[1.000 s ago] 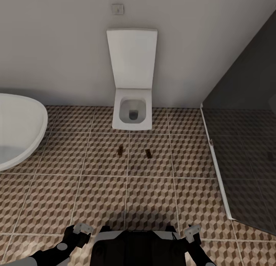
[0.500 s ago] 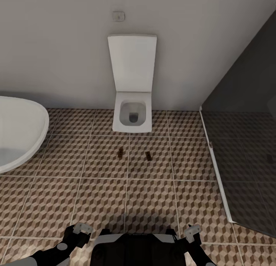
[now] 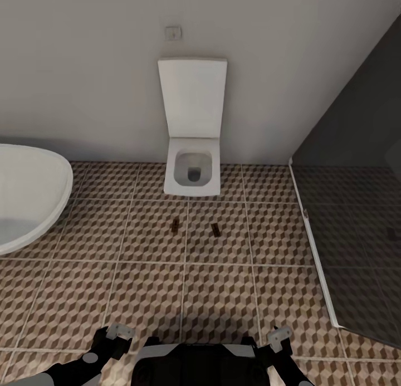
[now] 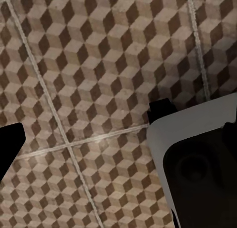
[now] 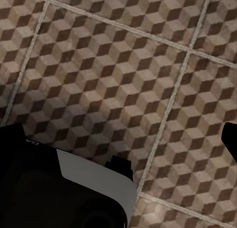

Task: Take the four mousetraps from the cabinet in the bathroom and place them on the bathroom floor. Make sure all four end up on the same floor surface, and ensure that at least two of them are either under or directly next to the same bathroom sink.

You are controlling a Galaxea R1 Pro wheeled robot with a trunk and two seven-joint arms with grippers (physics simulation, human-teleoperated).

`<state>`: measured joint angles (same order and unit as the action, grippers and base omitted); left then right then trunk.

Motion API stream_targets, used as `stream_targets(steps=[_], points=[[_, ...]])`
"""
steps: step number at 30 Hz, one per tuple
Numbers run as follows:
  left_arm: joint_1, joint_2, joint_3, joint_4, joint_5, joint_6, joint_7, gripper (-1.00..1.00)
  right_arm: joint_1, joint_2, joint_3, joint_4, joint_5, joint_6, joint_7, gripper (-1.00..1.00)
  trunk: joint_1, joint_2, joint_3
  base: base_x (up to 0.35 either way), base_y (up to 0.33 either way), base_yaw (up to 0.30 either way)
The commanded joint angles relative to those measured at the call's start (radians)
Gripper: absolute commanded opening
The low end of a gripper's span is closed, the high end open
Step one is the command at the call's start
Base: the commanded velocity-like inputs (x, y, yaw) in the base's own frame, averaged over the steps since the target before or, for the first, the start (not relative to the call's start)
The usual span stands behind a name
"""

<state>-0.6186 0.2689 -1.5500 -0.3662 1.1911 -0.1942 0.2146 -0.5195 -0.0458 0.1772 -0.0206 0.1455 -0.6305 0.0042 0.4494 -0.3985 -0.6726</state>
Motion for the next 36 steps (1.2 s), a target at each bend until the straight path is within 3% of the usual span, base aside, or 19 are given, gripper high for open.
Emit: stream_targets(steps=[1, 36], points=[[-0.001, 0.001, -0.009, -0.003, 0.007, -0.004, 0.008, 1.0, 0.0, 0.0, 0.001, 0.001, 0.003, -0.003, 0.0, 1.0, 0.001, -0.001, 0.0, 0.0, 0.0, 0.0], [-0.001, 0.001, -0.009, -0.003, 0.007, -0.004, 0.008, 1.0, 0.0, 0.0, 0.001, 0.001, 0.002, -0.003, 0.0, 1.0, 0.001, -0.001, 0.056, 0.0, 0.0, 0.0]])
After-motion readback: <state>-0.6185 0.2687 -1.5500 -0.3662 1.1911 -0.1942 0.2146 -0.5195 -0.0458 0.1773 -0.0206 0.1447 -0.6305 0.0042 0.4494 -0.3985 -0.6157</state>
